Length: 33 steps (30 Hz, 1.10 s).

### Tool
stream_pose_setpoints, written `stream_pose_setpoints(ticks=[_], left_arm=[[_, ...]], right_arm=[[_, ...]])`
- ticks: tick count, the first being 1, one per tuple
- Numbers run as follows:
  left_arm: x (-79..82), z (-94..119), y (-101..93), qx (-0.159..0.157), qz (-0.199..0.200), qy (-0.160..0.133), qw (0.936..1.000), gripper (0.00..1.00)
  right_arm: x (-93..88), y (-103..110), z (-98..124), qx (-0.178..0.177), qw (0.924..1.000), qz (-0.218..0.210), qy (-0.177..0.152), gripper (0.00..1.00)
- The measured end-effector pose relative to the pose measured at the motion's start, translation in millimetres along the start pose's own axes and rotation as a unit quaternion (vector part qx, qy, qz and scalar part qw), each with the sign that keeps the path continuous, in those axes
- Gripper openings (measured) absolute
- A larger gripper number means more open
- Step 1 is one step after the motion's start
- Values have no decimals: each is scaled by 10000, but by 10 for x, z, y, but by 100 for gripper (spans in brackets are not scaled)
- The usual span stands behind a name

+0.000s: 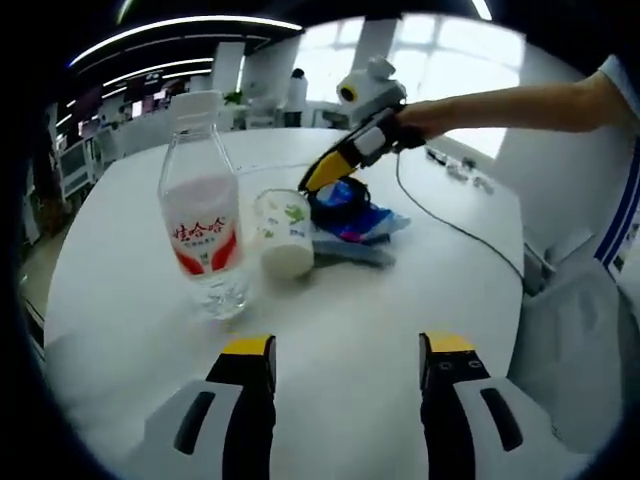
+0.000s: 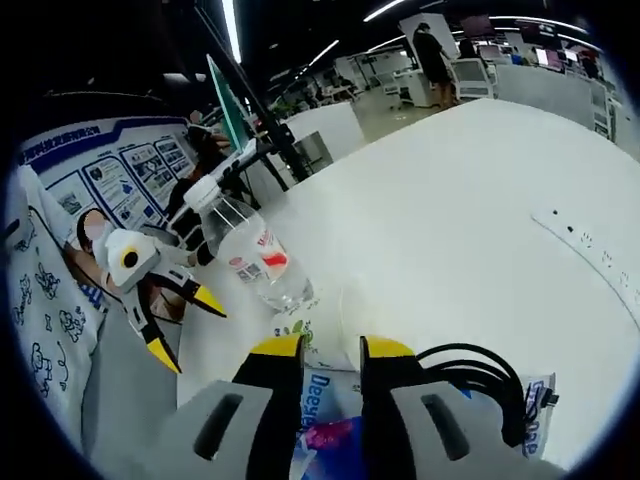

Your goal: Arrange the tabletop items into an orderly group along one side of the table until the central work area is clear of visible clutter.

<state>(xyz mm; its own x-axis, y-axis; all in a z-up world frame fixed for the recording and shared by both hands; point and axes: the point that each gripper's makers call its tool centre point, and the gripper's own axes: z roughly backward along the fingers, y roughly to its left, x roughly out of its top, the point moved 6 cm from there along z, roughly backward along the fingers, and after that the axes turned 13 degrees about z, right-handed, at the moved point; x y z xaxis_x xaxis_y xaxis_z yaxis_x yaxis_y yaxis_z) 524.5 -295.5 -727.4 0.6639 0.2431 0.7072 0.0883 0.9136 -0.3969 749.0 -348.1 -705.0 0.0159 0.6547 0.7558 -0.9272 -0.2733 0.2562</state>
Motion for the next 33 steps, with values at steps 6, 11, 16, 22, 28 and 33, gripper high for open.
stream_pose_setpoints(ticks=[6, 11, 16, 22, 28, 33], left_arm=[[-15, -13, 32, 15, 88, 9, 10000, 54], [-23, -20, 50, 30, 122, 8, 9999, 54], [-51, -29, 74, 42, 177, 38, 9998, 54], [-64, -33, 79, 52, 212, 38, 9998, 54], [-63, -31, 77, 57, 203, 26, 9998, 54], [-63, -36, 65, 50, 225, 22, 9997, 54]], right_arm=[[23, -4, -63, 130, 9999, 45, 40, 13], [9, -21, -100, 203, 9996, 117, 135, 10], [48, -41, -122, 265, 9996, 87, 92, 7], [13, -7, -158, 377, 9991, 77, 152, 5], [47, 74, -139, 505, 9986, 104, 82, 1], [77, 176, -117, 724, 9974, 37, 40, 0]])
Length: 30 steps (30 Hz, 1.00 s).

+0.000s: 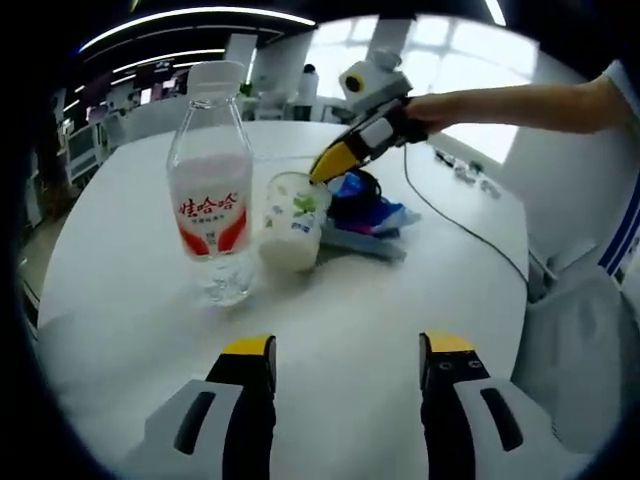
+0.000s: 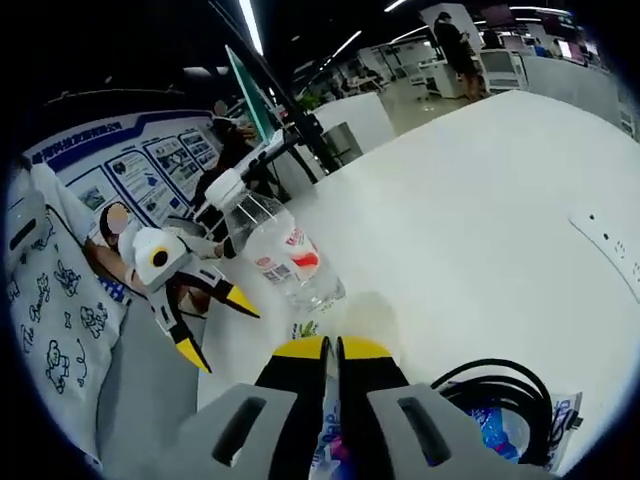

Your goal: Arrange the tabletop items into an orderly group along one side of the table until the central work area is clear of visible clutter.

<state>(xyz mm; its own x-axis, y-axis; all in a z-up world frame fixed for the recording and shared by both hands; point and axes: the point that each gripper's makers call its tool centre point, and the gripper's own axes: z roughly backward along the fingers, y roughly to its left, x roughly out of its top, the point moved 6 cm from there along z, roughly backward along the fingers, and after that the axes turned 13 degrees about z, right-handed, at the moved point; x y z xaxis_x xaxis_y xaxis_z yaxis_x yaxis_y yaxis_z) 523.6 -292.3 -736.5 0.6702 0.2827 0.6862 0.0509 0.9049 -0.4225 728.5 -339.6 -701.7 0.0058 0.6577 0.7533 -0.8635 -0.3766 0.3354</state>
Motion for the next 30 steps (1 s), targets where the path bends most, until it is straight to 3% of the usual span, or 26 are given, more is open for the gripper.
stream_pose_setpoints(ticks=[10, 17, 30], left_arm=[[7, -2, -28, -13, -10, -33, 10000, 54], [20, 6, -24, 24, -52, -75, 10000, 53], [238, 10, -132, 134, -687, -410, 9967, 52]], right_arm=[[35, 191, -24, 284, 9996, 42, 45, 0], [53, 257, -36, 254, 9994, 196, 106, 0], [118, 538, 30, 20, 9929, 1034, 591, 0]])
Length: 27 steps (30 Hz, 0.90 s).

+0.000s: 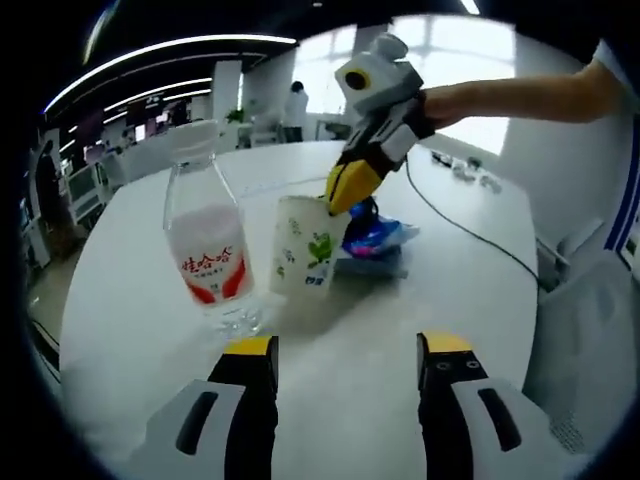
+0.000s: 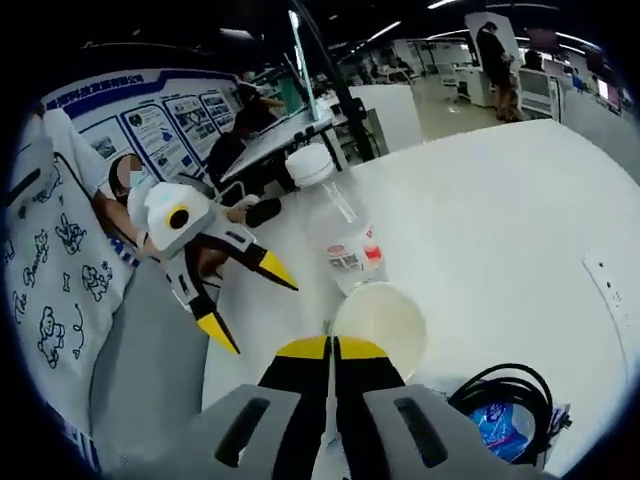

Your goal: Arrange the tabletop items into an orderly group along one side of the table until the central work area is clear of visible clutter.

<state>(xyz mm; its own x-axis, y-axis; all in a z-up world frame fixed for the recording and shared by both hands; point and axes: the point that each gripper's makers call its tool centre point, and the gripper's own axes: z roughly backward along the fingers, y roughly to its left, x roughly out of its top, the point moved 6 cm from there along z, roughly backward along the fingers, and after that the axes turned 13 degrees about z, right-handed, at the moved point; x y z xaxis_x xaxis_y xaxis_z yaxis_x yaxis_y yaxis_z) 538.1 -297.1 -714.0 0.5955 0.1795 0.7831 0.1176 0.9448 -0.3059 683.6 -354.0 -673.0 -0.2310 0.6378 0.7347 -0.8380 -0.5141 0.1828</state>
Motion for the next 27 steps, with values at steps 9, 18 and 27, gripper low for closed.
stream_pose_setpoints(ticks=[9, 18, 27], left_arm=[[171, -125, -115, -87, -380, -62, 9992, 49], [289, -240, -115, -23, -565, -64, 9984, 46], [318, -305, -152, -191, -667, -66, 9976, 43]], right_arm=[[70, 244, 52, 164, 9960, 698, 539, 0], [132, 446, 44, 365, 9886, 1191, 844, 0], [168, 510, 31, 578, 9854, 1353, 856, 0]])
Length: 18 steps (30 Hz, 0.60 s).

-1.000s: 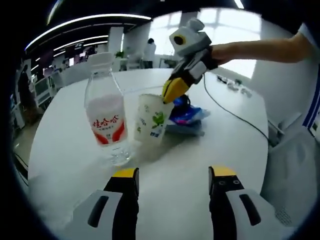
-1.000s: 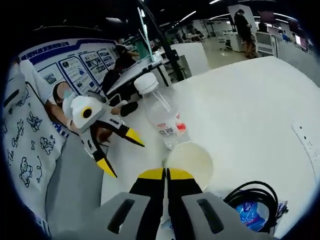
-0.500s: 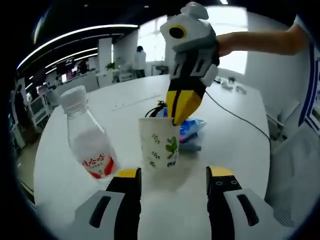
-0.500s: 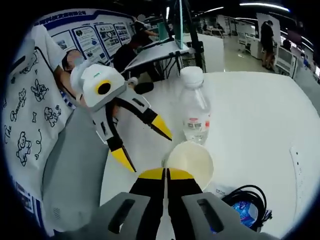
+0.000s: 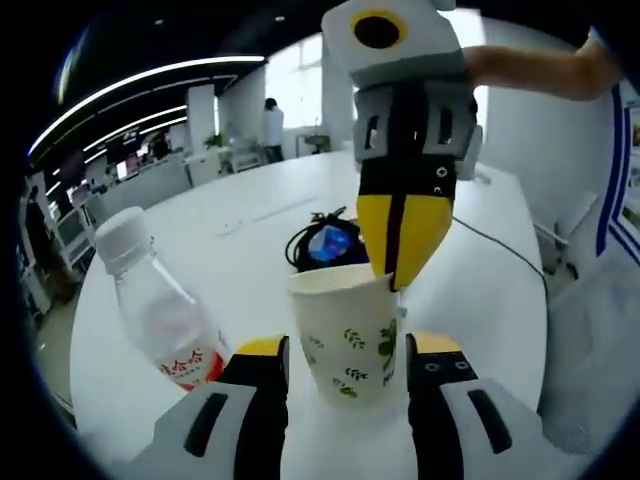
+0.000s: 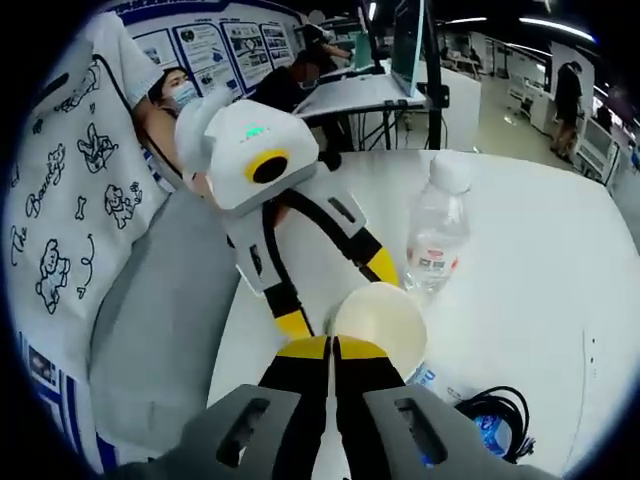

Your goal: Arrange the tabletop items into an orderly group along one side of the table until the central work area is clear of visible clutter.

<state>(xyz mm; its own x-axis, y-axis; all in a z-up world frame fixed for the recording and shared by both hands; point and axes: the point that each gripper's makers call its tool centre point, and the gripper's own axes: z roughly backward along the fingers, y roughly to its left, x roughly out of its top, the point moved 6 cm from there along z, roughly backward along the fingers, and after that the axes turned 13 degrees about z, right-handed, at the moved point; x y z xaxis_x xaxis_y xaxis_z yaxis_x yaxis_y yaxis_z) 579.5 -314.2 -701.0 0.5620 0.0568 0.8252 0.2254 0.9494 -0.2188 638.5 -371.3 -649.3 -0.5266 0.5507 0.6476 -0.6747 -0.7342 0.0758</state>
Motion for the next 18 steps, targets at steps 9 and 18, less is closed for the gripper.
stream_pose_setpoints(ticks=[9, 18], left_arm=[[-24, -2, -30, -172, -40, -32, 9998, 37], [-50, 26, -17, -187, -156, -479, 9986, 36]], right_arm=[[16, 45, -10, 94, 9999, 81, 51, 0], [27, 57, 11, 25, 10000, -52, 30, 0]])
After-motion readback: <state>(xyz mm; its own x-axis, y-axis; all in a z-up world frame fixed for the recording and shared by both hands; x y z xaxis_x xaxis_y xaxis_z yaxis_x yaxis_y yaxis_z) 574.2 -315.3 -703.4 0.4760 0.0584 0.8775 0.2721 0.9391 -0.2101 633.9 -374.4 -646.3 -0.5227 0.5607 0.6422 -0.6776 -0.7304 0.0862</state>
